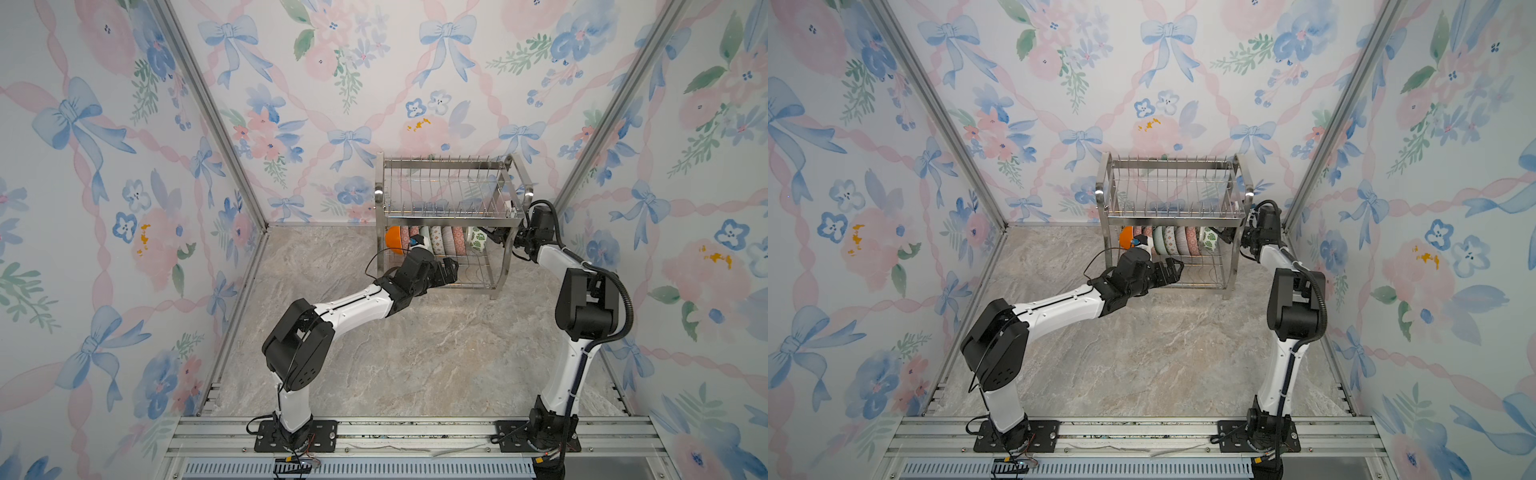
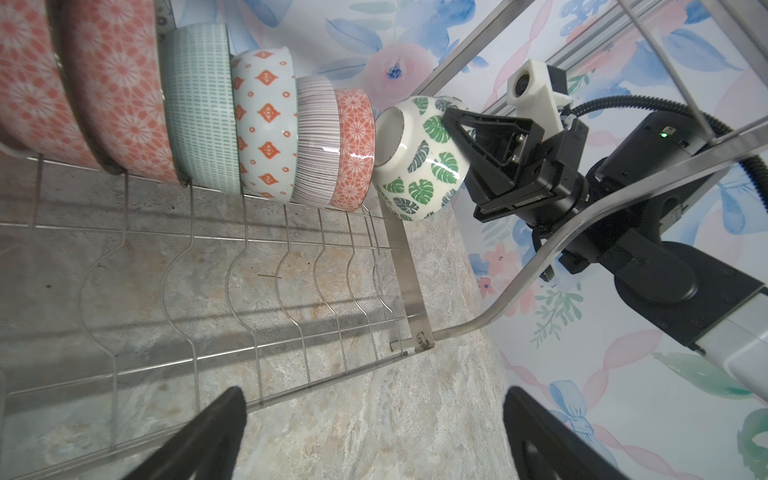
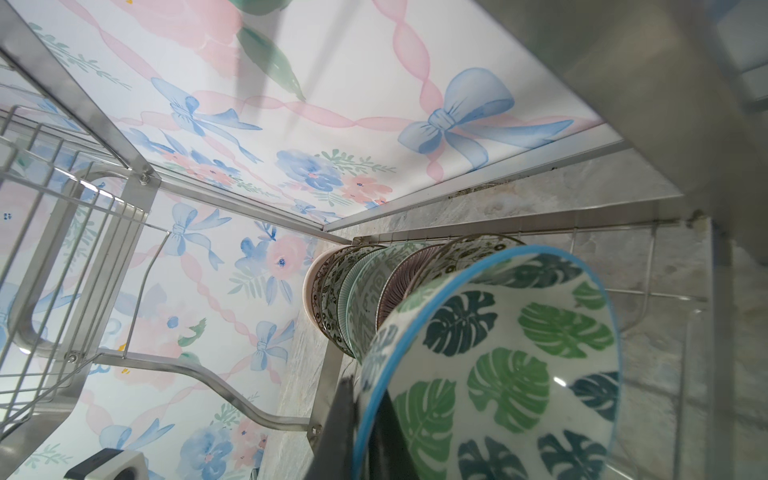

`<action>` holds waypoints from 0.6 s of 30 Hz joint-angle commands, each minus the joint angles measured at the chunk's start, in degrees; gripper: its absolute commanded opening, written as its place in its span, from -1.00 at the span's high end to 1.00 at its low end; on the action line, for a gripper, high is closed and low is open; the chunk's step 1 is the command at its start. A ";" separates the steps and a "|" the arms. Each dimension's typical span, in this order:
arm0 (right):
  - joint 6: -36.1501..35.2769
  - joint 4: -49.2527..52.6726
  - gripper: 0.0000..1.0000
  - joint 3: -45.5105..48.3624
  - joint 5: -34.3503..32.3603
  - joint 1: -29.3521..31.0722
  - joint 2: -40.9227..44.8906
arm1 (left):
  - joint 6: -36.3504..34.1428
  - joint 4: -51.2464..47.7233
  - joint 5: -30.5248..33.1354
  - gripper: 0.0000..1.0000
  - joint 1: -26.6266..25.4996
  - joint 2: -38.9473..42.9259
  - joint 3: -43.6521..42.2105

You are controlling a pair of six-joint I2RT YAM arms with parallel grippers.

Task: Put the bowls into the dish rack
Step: 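Lower the green-leaf bowl into the rack slot beside the black-leaf bowl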

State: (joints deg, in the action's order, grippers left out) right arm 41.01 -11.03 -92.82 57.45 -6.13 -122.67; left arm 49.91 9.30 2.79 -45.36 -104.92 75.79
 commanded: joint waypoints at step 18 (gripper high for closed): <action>13.49 -18.92 1.00 -2.53 3.27 1.48 -7.80 | -2.98 -2.44 1.76 -0.96 0.01 0.25 0.85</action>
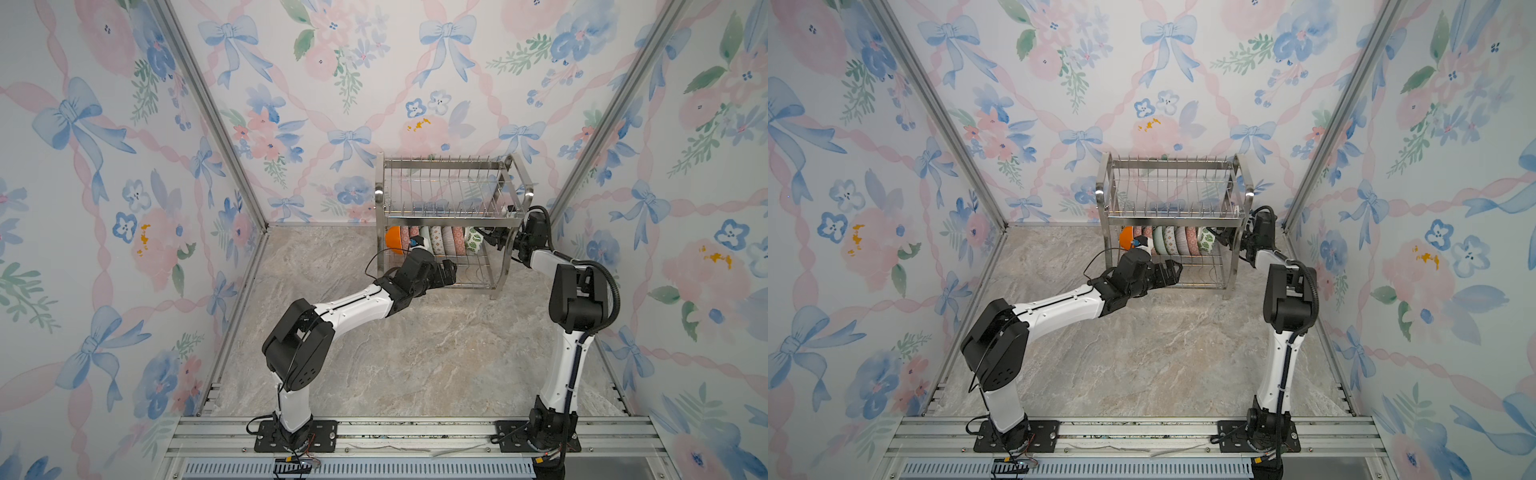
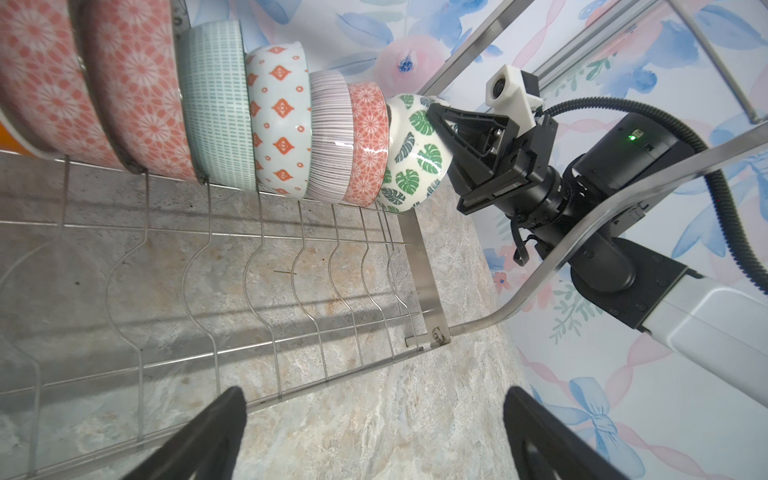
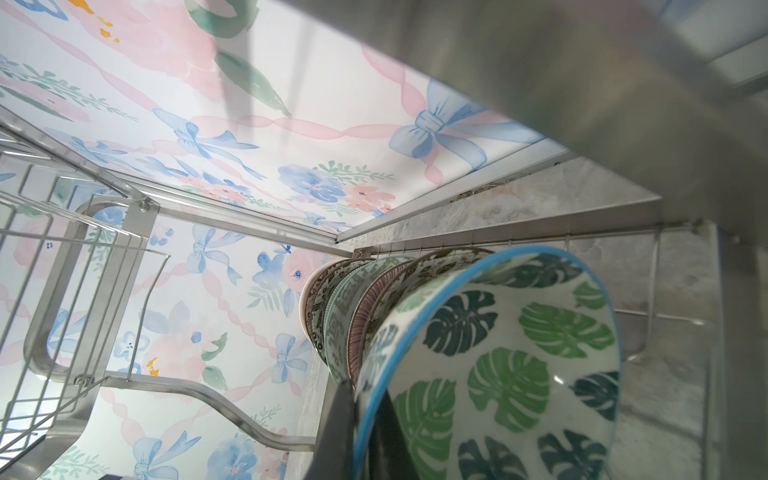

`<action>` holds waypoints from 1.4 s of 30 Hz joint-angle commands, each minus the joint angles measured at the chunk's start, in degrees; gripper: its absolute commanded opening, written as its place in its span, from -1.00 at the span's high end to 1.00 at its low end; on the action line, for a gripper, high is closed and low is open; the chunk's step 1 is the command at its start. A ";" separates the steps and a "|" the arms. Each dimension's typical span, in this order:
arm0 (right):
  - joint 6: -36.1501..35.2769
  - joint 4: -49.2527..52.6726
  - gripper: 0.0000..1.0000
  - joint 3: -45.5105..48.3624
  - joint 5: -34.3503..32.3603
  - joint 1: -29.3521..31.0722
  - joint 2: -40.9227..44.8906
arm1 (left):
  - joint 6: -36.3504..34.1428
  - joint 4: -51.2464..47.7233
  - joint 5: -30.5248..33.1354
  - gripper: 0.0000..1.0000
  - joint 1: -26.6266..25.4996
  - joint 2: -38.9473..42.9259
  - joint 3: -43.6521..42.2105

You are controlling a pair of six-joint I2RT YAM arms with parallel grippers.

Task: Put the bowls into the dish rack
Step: 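Lower the green-leaf bowl into the rack slot beside the black-leaf bowl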

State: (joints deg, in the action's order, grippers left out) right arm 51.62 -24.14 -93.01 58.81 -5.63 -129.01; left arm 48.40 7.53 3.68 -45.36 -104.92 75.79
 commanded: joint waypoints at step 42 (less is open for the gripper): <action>-16.65 18.28 0.71 -3.22 -2.61 1.32 0.26 | -2.34 -2.96 1.83 -0.96 0.06 4.57 -1.69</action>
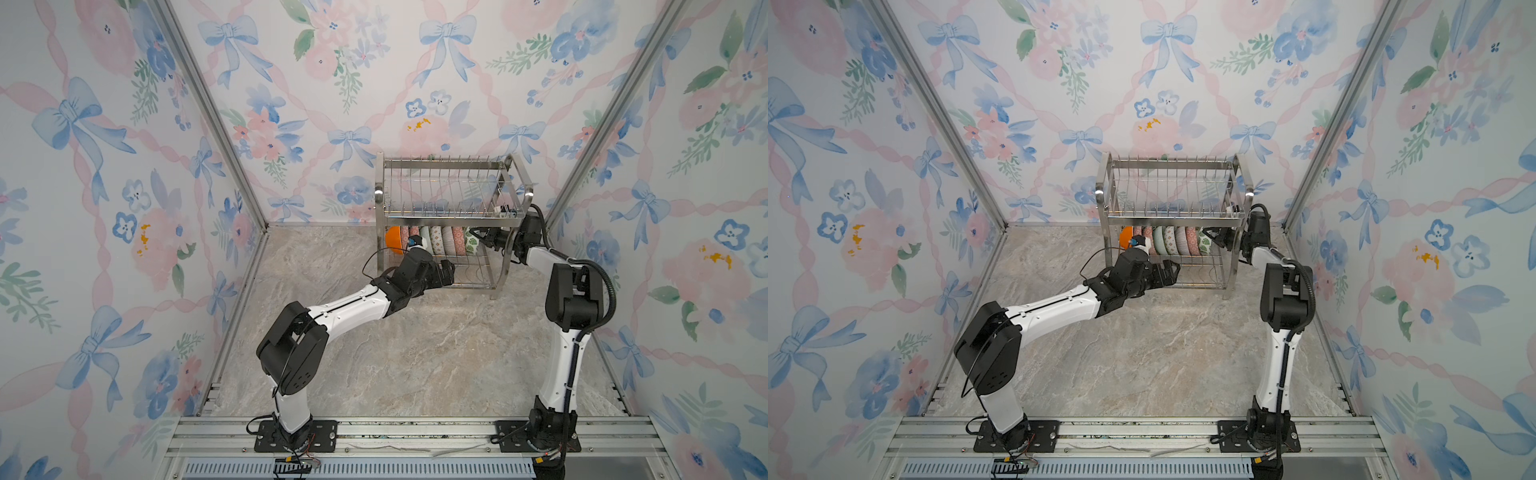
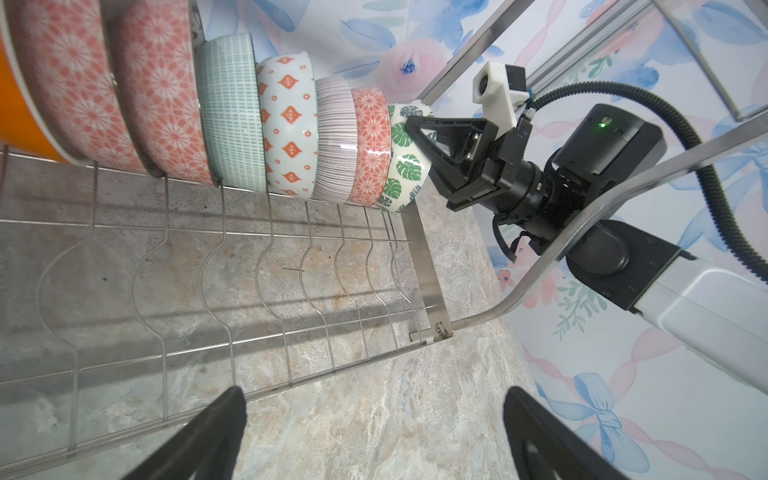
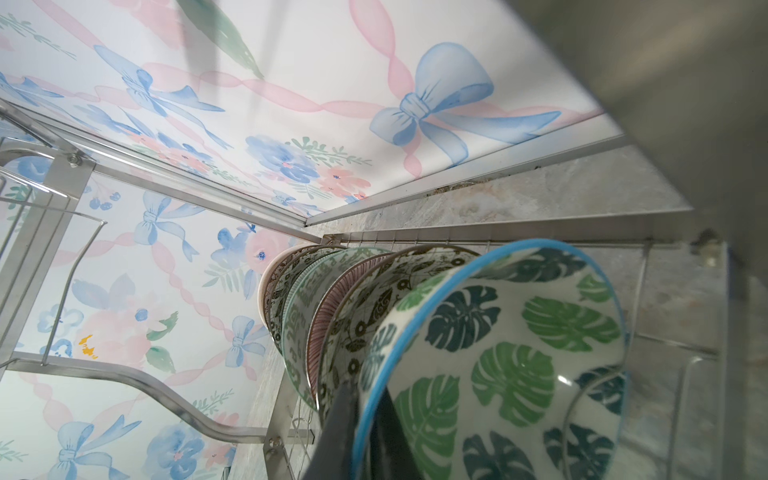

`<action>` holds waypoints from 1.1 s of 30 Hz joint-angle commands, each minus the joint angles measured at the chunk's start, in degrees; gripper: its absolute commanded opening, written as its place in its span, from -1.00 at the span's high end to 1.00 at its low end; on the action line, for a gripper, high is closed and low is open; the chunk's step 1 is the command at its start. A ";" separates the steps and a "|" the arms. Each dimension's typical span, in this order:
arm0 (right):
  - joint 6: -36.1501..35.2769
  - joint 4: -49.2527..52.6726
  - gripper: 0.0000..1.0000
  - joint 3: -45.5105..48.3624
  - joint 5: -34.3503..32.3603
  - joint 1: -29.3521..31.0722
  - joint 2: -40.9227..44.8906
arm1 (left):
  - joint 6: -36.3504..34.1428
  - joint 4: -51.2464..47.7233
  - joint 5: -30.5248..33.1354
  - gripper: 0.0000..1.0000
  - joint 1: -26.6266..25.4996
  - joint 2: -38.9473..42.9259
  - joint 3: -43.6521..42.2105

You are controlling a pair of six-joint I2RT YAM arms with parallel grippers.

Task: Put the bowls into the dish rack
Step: 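Lower the green-leaf bowl into the rack slot beside the black-leaf bowl, then open the right gripper and withdraw both grippers from the rack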

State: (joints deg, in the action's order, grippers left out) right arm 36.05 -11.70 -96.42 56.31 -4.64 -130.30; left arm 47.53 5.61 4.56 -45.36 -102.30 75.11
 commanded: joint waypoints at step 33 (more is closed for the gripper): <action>10.92 -9.09 0.09 17.43 -5.98 -6.90 14.92 | -2.96 -4.02 4.09 -0.96 -1.84 9.13 -4.48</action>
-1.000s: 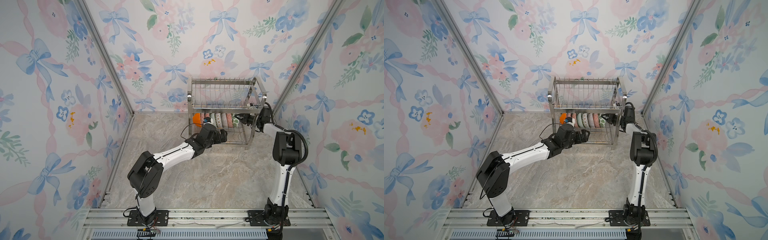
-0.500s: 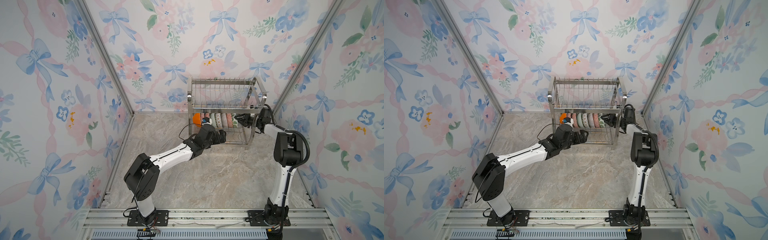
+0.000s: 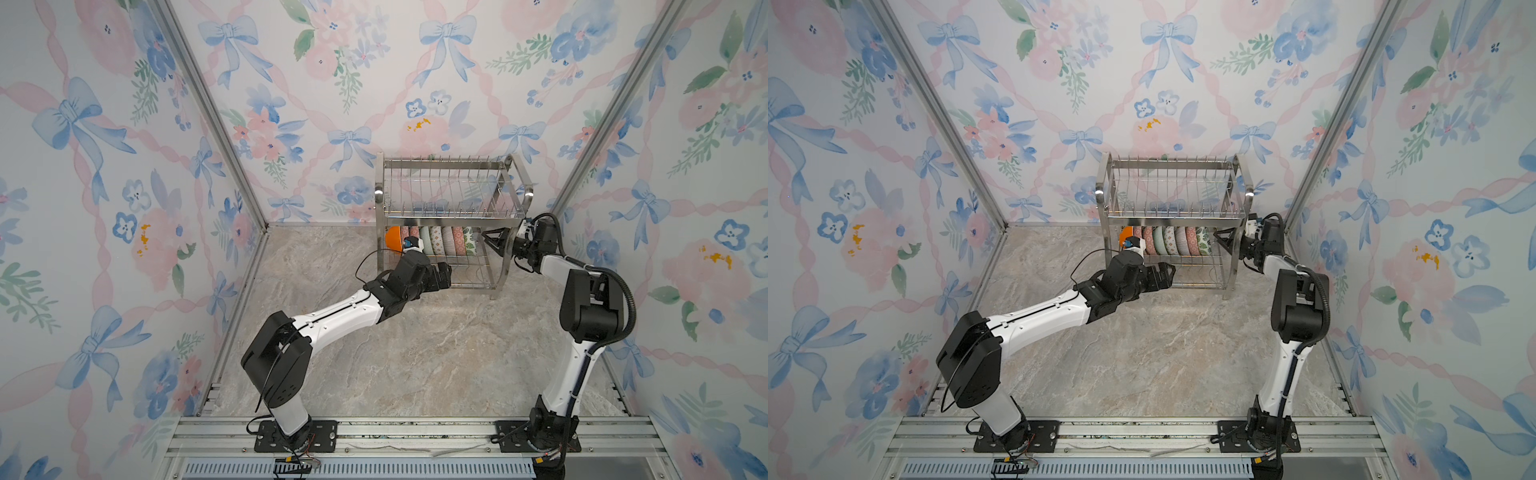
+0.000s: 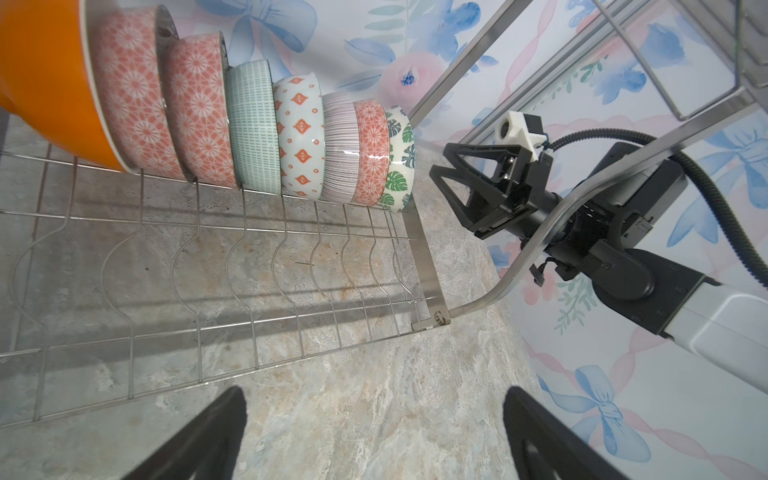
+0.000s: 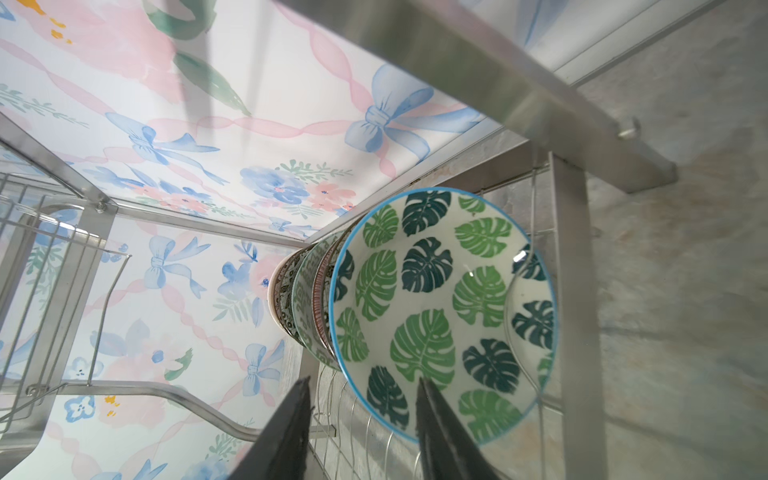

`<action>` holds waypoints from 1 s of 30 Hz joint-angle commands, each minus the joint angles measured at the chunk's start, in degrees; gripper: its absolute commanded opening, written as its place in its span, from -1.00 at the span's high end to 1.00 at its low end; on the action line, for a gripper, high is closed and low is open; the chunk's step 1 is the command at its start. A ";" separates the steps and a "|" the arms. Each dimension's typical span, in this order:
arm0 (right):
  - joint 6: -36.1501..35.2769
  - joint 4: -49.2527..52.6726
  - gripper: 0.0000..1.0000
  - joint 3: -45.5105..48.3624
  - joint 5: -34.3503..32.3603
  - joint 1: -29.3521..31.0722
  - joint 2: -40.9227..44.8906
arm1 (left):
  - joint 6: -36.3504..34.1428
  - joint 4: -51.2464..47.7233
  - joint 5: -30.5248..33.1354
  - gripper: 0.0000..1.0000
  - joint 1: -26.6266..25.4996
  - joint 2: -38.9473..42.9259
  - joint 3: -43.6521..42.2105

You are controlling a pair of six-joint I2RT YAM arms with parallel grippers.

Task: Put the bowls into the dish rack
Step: 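Open the right gripper and withdraw both grippers from the rack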

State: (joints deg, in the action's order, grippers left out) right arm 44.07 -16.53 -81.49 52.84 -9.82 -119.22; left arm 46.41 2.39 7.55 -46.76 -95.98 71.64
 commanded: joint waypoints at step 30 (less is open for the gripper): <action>-19.27 21.18 -0.93 25.36 -49.17 -4.32 35.10 | -27.88 -1.87 21.93 -0.96 32.01 38.82 -28.13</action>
State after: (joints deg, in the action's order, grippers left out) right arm 27.33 4.21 -59.44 12.16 -14.81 -85.54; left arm 23.11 -2.79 26.74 -18.61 -56.77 46.15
